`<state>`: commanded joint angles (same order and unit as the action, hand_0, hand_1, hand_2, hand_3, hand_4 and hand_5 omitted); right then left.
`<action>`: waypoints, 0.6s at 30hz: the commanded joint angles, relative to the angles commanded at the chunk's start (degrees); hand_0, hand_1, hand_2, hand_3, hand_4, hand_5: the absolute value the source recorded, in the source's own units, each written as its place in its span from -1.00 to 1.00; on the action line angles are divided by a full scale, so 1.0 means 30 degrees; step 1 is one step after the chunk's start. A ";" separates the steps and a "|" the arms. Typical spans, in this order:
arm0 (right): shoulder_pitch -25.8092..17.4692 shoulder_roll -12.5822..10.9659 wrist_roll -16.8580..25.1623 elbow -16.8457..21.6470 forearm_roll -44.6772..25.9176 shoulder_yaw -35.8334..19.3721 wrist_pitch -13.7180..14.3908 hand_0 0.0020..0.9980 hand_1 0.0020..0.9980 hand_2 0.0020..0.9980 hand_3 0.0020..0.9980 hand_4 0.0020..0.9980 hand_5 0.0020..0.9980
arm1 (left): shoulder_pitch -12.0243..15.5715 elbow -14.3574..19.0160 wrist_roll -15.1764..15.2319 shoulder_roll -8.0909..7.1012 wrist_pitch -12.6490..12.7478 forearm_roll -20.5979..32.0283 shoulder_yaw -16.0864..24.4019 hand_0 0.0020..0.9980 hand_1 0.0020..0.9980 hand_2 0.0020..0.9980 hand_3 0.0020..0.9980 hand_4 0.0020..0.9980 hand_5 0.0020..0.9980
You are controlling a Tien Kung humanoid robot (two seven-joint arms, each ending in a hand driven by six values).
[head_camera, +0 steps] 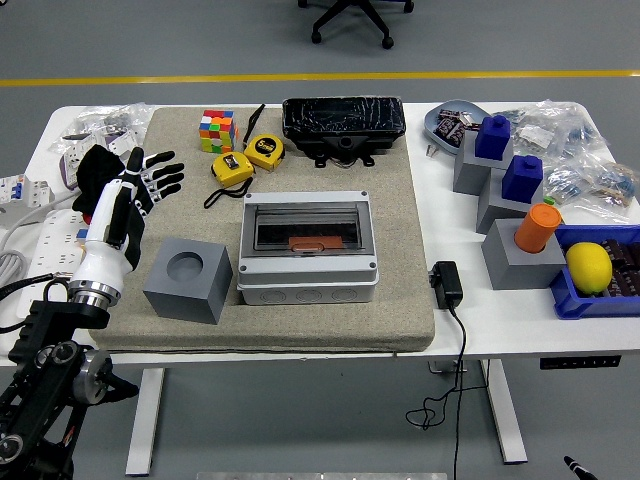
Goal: Fetch the battery,place it into the box,close the lid of the box
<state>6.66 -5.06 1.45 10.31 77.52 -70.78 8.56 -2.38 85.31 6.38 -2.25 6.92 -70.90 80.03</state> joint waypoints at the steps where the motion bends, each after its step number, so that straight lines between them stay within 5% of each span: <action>1: -0.0014 0.0012 -0.0095 0.0000 0.0031 0.0062 0.0045 -0.16 -0.50 -0.51 -0.69 0.49 0.21 | -0.0009 -0.0015 -0.0018 -0.0010 0.0000 -0.0005 -0.0022 0.42 0.46 0.40 0.44 1.00 1.00; 8: -0.0032 0.0084 -0.0373 0.0000 0.0297 0.0048 -0.0030 -0.18 -0.50 -0.50 -0.69 0.41 0.09 | 0.0056 -0.0092 -0.0128 -0.0046 0.0015 -0.0060 -0.0078 0.42 0.45 0.40 0.44 1.00 1.00; 9: -0.0036 0.0091 -0.0439 0.0000 0.0347 0.0053 -0.0164 -0.02 -0.37 -0.37 -0.56 0.48 0.09 | 0.0061 -0.0096 -0.0138 -0.0060 0.0022 -0.0069 -0.0087 0.42 0.45 0.40 0.43 1.00 1.00; 18: -0.0098 0.0113 -0.0717 0.0000 0.0775 -0.0130 -0.0703 0.05 -0.21 -0.24 -0.42 0.59 0.20 | 0.0102 -0.0099 -0.0230 -0.0103 0.0061 -0.0176 -0.0145 0.41 0.44 0.39 0.43 1.00 1.00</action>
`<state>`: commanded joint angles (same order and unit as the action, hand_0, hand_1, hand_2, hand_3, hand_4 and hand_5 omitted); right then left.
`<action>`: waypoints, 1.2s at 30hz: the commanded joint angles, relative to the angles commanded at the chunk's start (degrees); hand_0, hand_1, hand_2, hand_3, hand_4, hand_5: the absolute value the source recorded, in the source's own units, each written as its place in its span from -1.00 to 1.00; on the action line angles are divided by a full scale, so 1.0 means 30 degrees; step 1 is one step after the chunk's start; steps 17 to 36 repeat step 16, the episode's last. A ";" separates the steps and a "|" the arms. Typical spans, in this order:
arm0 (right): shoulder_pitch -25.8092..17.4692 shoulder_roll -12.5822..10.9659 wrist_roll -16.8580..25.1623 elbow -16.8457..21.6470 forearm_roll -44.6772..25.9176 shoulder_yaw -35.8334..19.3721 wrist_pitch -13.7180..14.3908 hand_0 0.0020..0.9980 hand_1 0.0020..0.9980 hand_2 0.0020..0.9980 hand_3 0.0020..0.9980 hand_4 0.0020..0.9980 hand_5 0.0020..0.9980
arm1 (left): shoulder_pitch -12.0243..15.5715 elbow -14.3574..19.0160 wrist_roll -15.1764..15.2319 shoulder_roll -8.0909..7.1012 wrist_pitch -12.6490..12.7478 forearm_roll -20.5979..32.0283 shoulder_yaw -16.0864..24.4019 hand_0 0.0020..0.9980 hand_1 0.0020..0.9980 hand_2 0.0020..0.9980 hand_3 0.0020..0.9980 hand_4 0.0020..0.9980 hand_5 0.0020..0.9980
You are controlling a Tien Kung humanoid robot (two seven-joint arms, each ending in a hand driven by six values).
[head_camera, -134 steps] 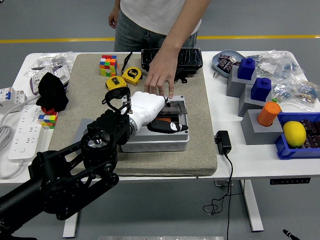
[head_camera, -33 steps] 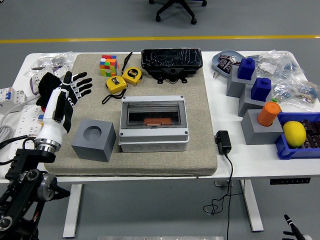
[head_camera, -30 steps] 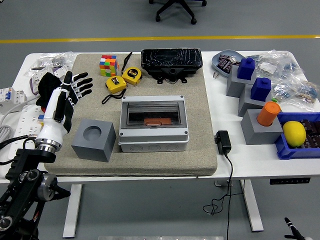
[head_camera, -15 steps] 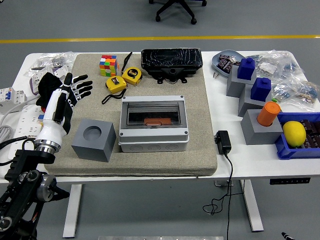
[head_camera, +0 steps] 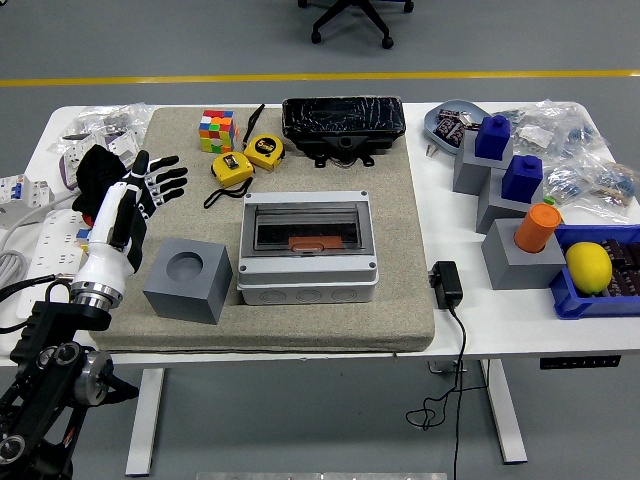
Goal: Fetch the battery,place it into the box,close the lid of the box
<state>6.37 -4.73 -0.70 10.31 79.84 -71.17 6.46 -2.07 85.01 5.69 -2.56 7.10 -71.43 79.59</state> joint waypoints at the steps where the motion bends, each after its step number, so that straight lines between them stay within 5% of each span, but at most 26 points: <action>1: -0.0009 0.0004 -0.0021 0.0000 0.0046 -0.0031 -0.0026 0.05 -0.21 -0.24 -0.42 0.59 0.20 | 0.0006 0.0001 -0.0003 -0.0005 0.0008 -0.0001 0.0000 0.41 0.44 0.39 0.43 1.00 1.00; 2: -0.0013 0.0008 -0.0052 0.0000 0.0098 -0.0066 -0.0061 0.05 -0.21 -0.24 -0.42 0.59 0.20 | 0.0012 0.0003 -0.0005 -0.0010 0.0018 -0.0001 0.0001 0.41 0.44 0.39 0.43 1.00 1.00; 3: -0.0017 0.0012 -0.0089 0.0000 0.0125 -0.0083 -0.0113 0.12 -0.05 -0.03 -0.16 0.70 0.27 | 0.0019 0.0009 -0.0010 -0.0014 0.0022 -0.0010 0.0002 0.41 0.44 0.39 0.43 1.00 1.00; 8: 0.0024 -0.0002 -0.0542 0.0000 0.0085 0.0249 -0.0895 0.12 -0.05 -0.03 -0.16 0.70 0.27 | -0.0004 0.0031 -0.0059 -0.0010 0.0022 -0.0076 -0.0013 0.41 0.44 0.39 0.43 1.00 1.00; 9: 0.0028 -0.0002 -0.0574 0.0000 0.0104 0.0262 -0.0956 0.17 0.02 0.09 -0.04 0.77 0.33 | -0.0007 0.0029 -0.0069 -0.0011 0.0017 -0.0083 -0.0022 0.40 0.44 0.39 0.43 1.00 1.00; 36: 0.0038 -0.0008 -0.0798 0.0000 0.0295 0.0259 -0.1349 0.17 0.02 0.09 -0.04 0.77 0.33 | 0.0007 0.0029 -0.0115 -0.0023 0.0015 -0.0117 0.0004 0.40 0.44 0.39 0.43 1.00 1.00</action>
